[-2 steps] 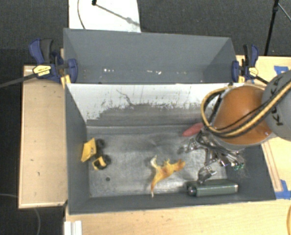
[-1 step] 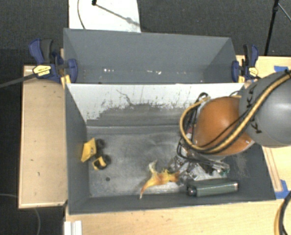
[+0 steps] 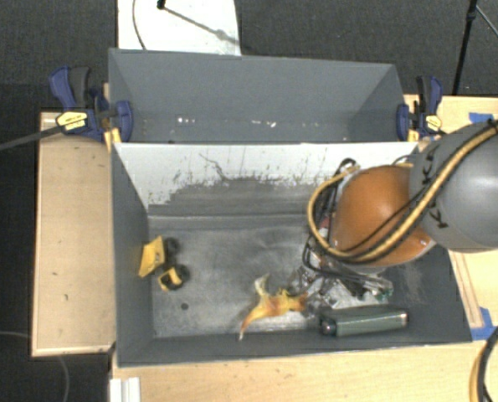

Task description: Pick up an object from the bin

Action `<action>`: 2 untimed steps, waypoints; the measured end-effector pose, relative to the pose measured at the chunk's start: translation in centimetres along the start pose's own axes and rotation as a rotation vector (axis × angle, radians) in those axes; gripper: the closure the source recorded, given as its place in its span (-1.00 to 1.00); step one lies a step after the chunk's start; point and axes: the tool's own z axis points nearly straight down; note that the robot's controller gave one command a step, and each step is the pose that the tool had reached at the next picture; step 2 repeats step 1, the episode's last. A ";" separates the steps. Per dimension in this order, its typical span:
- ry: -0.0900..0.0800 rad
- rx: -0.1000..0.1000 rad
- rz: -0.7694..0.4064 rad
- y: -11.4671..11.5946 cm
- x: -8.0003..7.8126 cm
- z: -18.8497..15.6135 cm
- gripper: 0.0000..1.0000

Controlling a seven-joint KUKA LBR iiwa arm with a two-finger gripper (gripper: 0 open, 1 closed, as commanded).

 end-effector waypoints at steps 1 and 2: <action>0.003 -0.002 0.033 0.1 -0.2 -14.9 1.00; 0.003 -0.002 0.033 0.1 -0.2 -14.9 1.00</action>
Offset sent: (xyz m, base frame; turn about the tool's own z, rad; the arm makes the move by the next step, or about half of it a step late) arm 0.0000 0.0000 0.0000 0.0000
